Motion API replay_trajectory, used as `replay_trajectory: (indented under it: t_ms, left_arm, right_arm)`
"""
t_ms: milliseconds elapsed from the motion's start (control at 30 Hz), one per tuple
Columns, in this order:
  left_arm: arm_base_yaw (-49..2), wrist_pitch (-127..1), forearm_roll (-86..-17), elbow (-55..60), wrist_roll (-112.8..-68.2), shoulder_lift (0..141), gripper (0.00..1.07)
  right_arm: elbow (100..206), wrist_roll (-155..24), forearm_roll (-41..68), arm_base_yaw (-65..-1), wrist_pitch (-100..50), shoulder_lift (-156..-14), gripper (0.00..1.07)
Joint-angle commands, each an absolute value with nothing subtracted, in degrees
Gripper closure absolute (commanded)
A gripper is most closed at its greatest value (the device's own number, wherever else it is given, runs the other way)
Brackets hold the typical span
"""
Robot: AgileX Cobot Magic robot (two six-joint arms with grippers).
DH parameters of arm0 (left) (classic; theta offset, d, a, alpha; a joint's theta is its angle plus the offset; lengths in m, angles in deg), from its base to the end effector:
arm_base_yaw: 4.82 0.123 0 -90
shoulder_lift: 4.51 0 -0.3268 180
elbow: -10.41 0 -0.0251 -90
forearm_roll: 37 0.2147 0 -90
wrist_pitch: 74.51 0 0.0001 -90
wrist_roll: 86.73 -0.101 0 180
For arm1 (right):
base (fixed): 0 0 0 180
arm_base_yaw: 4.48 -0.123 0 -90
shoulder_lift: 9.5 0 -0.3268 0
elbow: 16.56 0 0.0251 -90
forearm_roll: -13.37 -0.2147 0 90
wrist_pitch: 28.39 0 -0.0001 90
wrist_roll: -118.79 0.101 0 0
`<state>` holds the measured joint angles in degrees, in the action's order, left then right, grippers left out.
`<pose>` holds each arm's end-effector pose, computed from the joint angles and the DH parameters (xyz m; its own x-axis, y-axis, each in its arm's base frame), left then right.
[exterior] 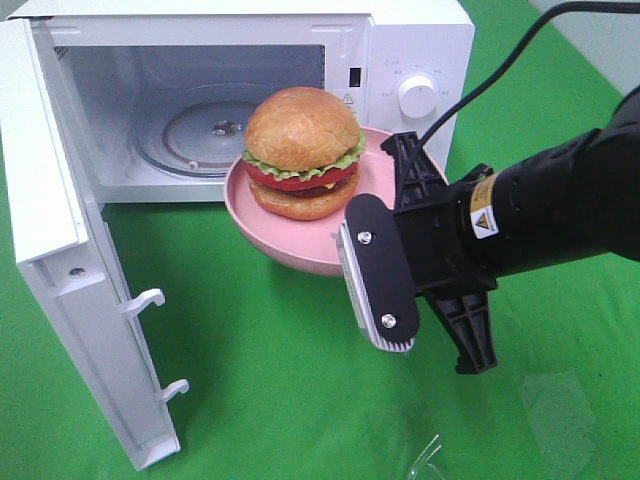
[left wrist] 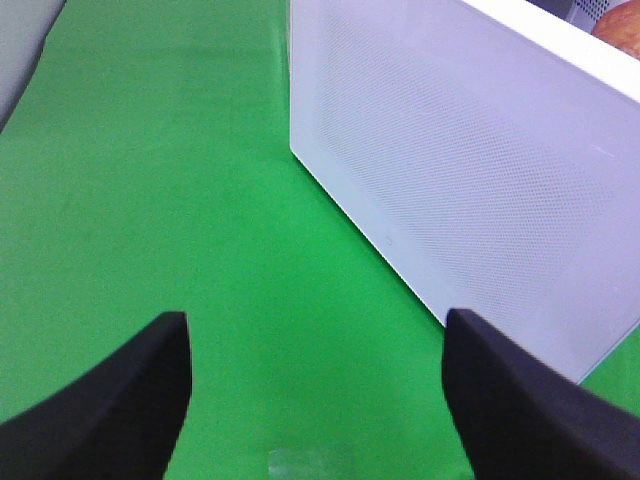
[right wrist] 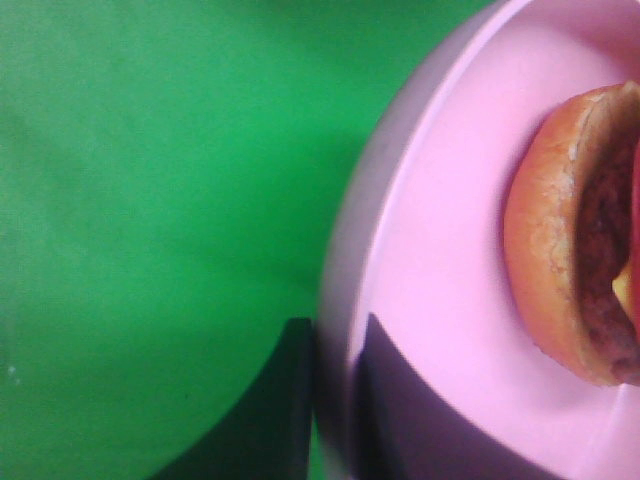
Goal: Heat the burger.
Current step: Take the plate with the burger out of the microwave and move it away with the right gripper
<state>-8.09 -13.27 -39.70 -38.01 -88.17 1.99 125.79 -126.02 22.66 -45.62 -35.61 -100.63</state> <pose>-0.0730 0.0000 0.2594 -0.4395 0.0276 -0.8978 0.0951 0.9953 -0.0160 0.1970 0.1693 0.2622 0.4733 -0.8628 -0.1775 -0.6981 -0.2445 -0.6730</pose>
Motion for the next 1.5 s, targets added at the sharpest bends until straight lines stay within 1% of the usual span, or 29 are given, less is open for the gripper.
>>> replay_trajectory:
  t_ms: [33, 367, 433, 600, 733, 833, 900, 1267, 1300, 1367, 1400, 1500]
  left_arm:
    - [-7.97, -13.15, -40.21, -38.13, -88.11, 1.07, 0.41]
    - [-7.97, -13.15, -40.21, -38.13, -88.11, 1.07, 0.41]
    - [-7.97, -13.15, -40.21, -38.13, -88.11, 1.07, 0.41]
    - [-7.97, -13.15, -40.21, -38.13, -88.11, 1.07, 0.41]
    - [-7.97, -13.15, -40.21, -38.13, -88.11, 1.07, 0.41]
    - [-7.97, -13.15, -40.21, -38.13, -88.11, 1.07, 0.41]
    - [-7.97, -13.15, -40.21, -38.13, -88.11, 1.07, 0.41]
    - [-7.97, -13.15, -40.21, -38.13, -88.11, 1.07, 0.41]
    - [-7.97, -13.15, -40.21, -38.13, -88.11, 1.07, 0.41]
    - [-7.97, -13.15, -40.21, -38.13, -88.11, 1.07, 0.41]
    - [-7.97, -13.15, -40.21, -38.13, -88.11, 1.07, 0.41]
    - [-7.97, -13.15, -40.21, -38.13, -88.11, 1.07, 0.41]
  right_arm:
    - [122.30, -125.79, 22.83, -45.16, -32.06, -94.50, 1.07]
    - [115.94, -124.64, 23.00, -45.16, -36.81, -84.64, 1.07]
    - [114.10, -123.84, 23.11, -45.16, -38.87, -80.69, 1.07]
    - [113.02, -122.69, 23.74, -45.16, -40.82, -77.94, 1.07]
    - [112.44, -118.05, 28.04, -45.16, -46.21, -72.84, 1.07]
    - [112.44, -117.02, 28.67, -45.16, -46.90, -72.27, 1.07]
    - [112.44, -113.70, 31.77, -45.16, -50.28, -69.63, 1.07]
    - [112.44, -106.42, 36.98, -45.16, -58.35, -67.63, 1.07]
    - [112.44, -102.75, 39.50, -45.16, -59.56, -67.63, 1.07]
    - [112.44, -100.52, 40.76, -45.16, -60.02, -67.63, 1.07]
    - [112.44, -95.76, 44.14, -45.16, -60.99, -67.63, 1.07]
    - [112.44, -91.47, 46.72, -45.16, -62.19, -67.63, 1.07]
